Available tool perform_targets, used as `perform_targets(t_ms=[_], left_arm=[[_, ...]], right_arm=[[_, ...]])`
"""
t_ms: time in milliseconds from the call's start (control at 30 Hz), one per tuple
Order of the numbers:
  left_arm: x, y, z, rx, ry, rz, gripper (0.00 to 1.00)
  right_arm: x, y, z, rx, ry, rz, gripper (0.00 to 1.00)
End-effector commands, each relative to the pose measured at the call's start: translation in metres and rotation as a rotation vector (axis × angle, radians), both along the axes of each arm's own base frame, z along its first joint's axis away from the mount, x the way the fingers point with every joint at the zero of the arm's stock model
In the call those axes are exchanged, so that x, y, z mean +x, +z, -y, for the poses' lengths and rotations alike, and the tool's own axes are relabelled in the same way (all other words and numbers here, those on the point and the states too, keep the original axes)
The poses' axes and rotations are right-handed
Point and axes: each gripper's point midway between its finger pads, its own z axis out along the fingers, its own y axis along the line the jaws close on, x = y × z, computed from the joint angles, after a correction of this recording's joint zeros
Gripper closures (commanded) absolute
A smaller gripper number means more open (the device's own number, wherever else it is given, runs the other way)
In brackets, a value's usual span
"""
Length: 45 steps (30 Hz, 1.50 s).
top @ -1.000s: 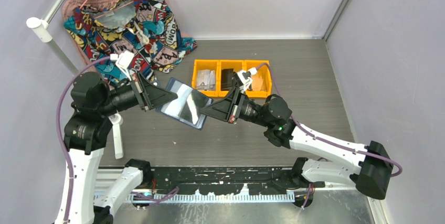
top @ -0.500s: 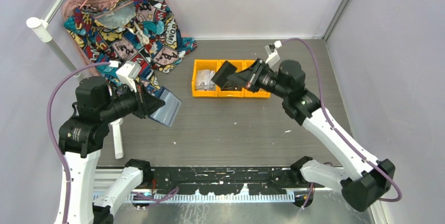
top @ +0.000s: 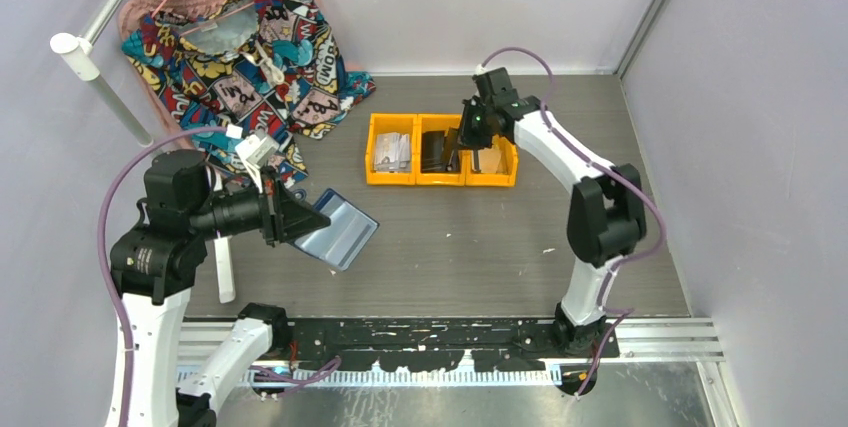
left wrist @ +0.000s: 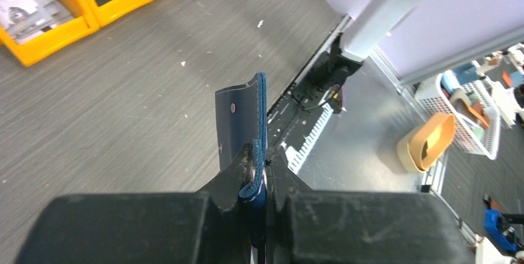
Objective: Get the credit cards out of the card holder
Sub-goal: Place the credit card in the storage box, then remove the credit card from the card holder.
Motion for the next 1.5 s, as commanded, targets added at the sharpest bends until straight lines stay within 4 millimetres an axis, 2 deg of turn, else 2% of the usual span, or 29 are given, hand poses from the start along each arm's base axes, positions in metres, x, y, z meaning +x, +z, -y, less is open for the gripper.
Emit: perform_targets(t_ms=[0,200,333,433,500,533,567,667,733,800,867,933,967,1000,1067,1133,1167,1200,1300,1400,1467], left_arm=[[-0.019,0.021,0.009,-0.077,-0.093,0.031,1.0],[-0.028,0.028,0.011,-0.101,-0.124,0.038,1.0],[-0.033,0.029,0.012,-0.106,-0.139,0.036,1.0],[-0.036,0.031,0.013,-0.115,-0.154,0.032,1.0],[-0.039,0.033,0.013,-0.121,-0.163,0.034,1.0],[-0.04,0.034,0.014,-0.124,-0.165,0.033,1.0],[-0.04,0.034,0.014,-0.126,-0.168,0.033,1.0],[-0.042,0.039,0.014,-0.136,-0.172,0.039,1.0],[-0.042,0.043,0.015,-0.147,-0.174,0.048,1.0],[-0.043,0.048,0.016,-0.161,-0.175,0.059,1.0],[-0.046,0.054,0.017,-0.185,-0.183,0.052,1.0],[-0.048,0.058,0.018,-0.203,-0.19,0.046,1.0],[-0.048,0.06,0.019,-0.211,-0.19,0.044,1.0],[-0.049,0.061,0.019,-0.217,-0.19,0.044,1.0],[-0.049,0.065,0.02,-0.229,-0.192,0.046,1.0],[-0.05,0.068,0.02,-0.24,-0.193,0.046,1.0],[-0.05,0.07,0.021,-0.244,-0.195,0.047,1.0],[-0.05,0.073,0.021,-0.248,-0.195,0.049,1.0],[-0.05,0.079,0.021,-0.257,-0.194,0.056,1.0],[-0.051,0.084,0.021,-0.263,-0.188,0.071,1.0],[-0.05,0.086,0.02,-0.264,-0.176,0.076,1.0]], right_arm=[[0.022,-0.002,-0.006,-0.066,0.077,0.028,0.99],[0.05,-0.026,-0.025,-0.042,0.108,-0.002,0.99],[0.059,-0.035,-0.041,0.003,0.133,-0.014,0.99],[0.066,-0.042,-0.045,0.0,0.128,-0.018,0.98],[0.071,-0.041,-0.045,-0.006,0.114,-0.013,0.84],[0.072,-0.037,-0.045,-0.003,0.111,-0.003,0.73],[0.072,-0.03,-0.046,-0.002,0.107,0.013,0.67],[0.067,0.002,-0.048,0.026,0.1,0.096,0.53],[0.057,0.032,-0.05,0.068,0.1,0.151,0.44],[0.04,0.068,-0.054,0.114,0.114,0.222,0.38],[0.015,0.103,-0.064,0.183,0.152,0.295,0.32],[-0.023,0.134,-0.08,0.293,0.225,0.346,0.27],[-0.047,0.162,-0.085,0.372,0.268,0.398,0.24],[-0.066,0.163,-0.094,0.441,0.313,0.389,0.22],[-0.116,0.186,-0.111,0.602,0.429,0.433,0.1],[-0.169,0.207,-0.118,0.748,0.531,0.459,0.06],[-0.187,0.205,-0.122,0.789,0.564,0.457,0.05],[-0.211,0.215,-0.122,0.857,0.596,0.47,0.05],[-0.258,0.222,-0.119,0.971,0.657,0.477,0.07],[-0.294,0.236,-0.112,1.066,0.701,0.496,0.12],[-0.312,0.235,-0.108,1.092,0.717,0.495,0.17]])
